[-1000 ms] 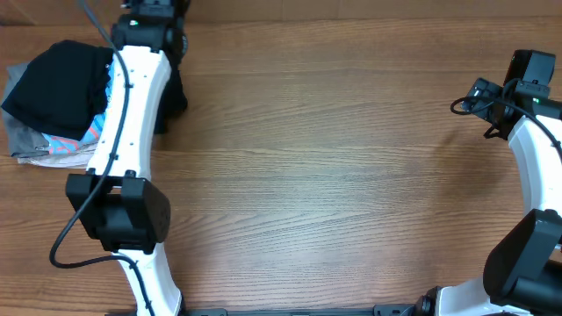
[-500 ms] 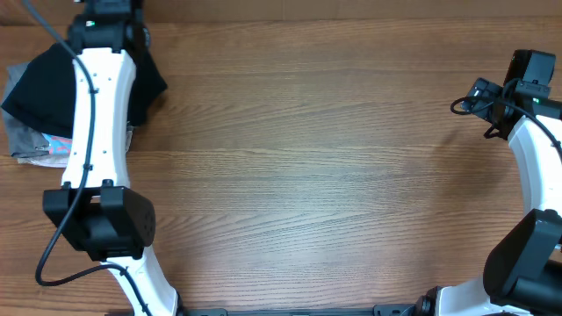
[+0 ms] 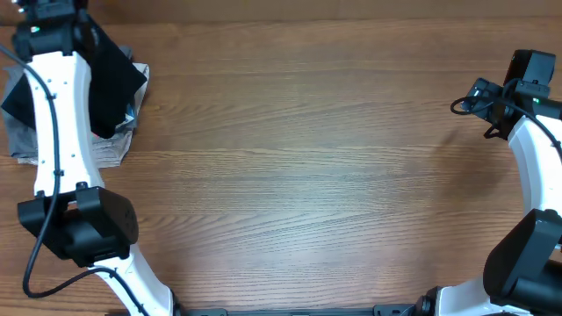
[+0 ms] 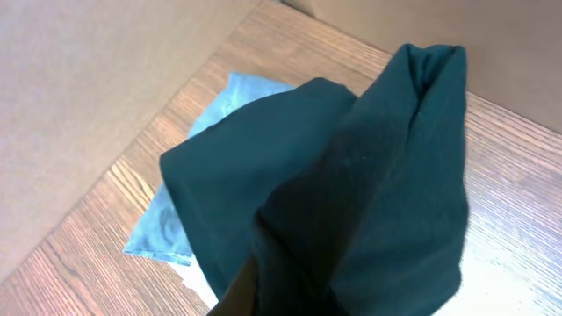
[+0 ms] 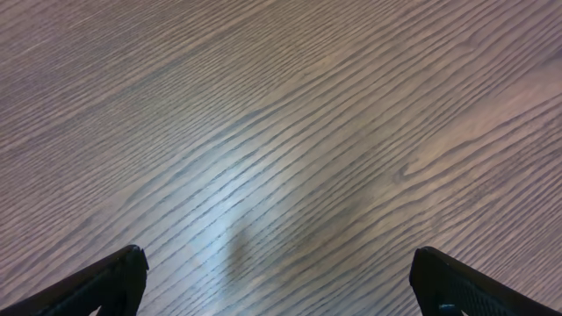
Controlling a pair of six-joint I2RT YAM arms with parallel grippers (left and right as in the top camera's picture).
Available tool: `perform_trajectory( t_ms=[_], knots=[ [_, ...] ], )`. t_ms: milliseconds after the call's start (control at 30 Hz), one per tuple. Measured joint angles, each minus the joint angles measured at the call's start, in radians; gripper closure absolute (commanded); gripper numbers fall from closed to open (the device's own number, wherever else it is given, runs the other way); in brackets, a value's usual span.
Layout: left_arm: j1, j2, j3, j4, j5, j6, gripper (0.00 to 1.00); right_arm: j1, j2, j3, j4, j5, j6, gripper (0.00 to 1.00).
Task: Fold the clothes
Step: 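Lift the folded shirt and carry it left onto the clothes stack, then lower the black shirt onto the stack and open the left gripper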
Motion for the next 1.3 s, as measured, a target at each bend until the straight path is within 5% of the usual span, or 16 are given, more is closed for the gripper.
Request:
perform_trajectory(
  t_ms=[833, 1133, 1300],
  knots=[
    [0.192, 0.000, 0.001, 0.023, 0.114, -0.008, 0.95, 0.000, 0.000, 0.000, 0.000, 0.000, 0.000, 0.00],
    [0.204, 0.034, 0.001, 0.051, 0.099, -0.007, 0.84, 0.000, 0.000, 0.000, 0.000, 0.000, 0.000, 0.00],
    [0.246, 0.051, 0.001, 0.059, 0.106, -0.011, 0.50, 0.000, 0.000, 0.000, 0.000, 0.000, 0.000, 0.00]
  ],
)
